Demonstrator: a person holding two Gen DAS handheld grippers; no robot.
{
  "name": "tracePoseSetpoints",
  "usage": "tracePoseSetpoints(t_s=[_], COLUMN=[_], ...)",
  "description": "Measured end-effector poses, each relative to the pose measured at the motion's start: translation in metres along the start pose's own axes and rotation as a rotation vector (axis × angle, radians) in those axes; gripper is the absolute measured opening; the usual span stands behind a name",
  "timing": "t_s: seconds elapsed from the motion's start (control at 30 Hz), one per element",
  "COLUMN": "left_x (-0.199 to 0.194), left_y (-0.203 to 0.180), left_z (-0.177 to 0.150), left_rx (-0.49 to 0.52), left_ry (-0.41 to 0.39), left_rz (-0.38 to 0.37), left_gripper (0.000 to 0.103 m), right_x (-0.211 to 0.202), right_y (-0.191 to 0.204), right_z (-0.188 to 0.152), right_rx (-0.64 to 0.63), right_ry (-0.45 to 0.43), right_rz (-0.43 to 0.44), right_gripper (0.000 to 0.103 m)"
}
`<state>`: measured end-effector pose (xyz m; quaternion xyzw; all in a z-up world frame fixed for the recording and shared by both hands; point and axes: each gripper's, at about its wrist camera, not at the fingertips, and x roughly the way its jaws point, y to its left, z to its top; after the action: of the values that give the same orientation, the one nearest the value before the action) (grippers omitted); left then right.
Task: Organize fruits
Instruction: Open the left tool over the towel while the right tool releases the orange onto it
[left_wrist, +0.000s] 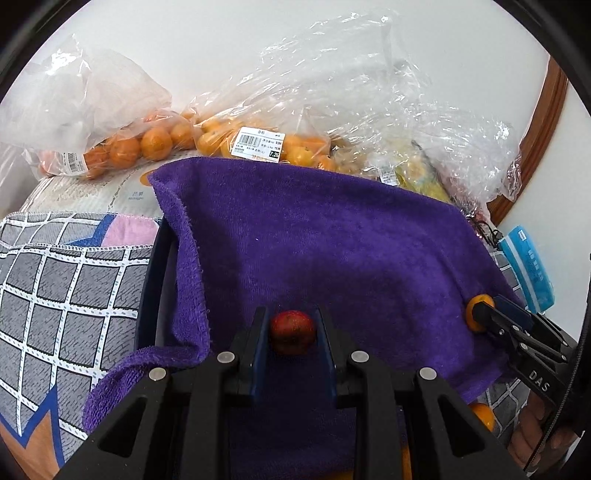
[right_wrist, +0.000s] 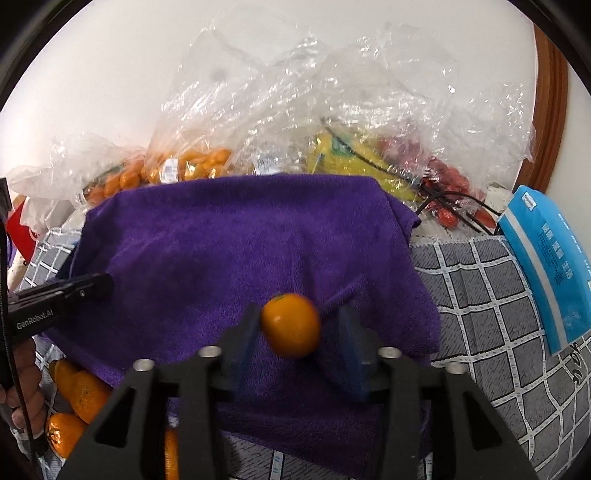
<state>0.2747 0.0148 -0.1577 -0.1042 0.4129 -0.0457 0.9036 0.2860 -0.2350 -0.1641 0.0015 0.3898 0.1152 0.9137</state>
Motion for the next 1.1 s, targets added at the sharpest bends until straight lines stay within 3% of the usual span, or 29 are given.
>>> tracePoseSetpoints(t_s=[0.2,0.3,0.4,0.6,0.8,1.1], left_x=[-0.008,-0.017,-0.033,-0.065,-0.089,-0.120], left_y=[-0.001,-0.003,-0.009,-0.025,-0.022,0.002], left_z=[0.000,0.001,0.002,0.004,-0.004,-0.038], left_rx=[-0.002,-0.003,0.012,0.067,0.038,0.032], left_ry=[-0.018,-0.051,-0.100,-0.159,-0.117,-0.077], left_rz=[-0.005,0.009,0.041,0.028,-0.030,0.022], left_gripper=[0.034,0.047,0.048,0.048,0.048,0.047], right_x=[-0.016,-0.024,-0.040,-0.078,-0.103,-0.127], right_y=[0.008,0.012,0.019,0.032,0.036,0.036], right_z=[-0.001,-0.001,0.002,0.007,-0.002,-0.037], right_rx=[-0.047,-0.060,-0.094,-0.123,-0.079,0.031], right_ry=[-0.065,-0.087,-0.147,-0.207,-0.136,-0.068], right_rz=[-0.035,-0.042,-0.036,-0.085,-0.061,0.024], right_gripper=[0.064,0.064,0.064,0.064,0.062,0.059])
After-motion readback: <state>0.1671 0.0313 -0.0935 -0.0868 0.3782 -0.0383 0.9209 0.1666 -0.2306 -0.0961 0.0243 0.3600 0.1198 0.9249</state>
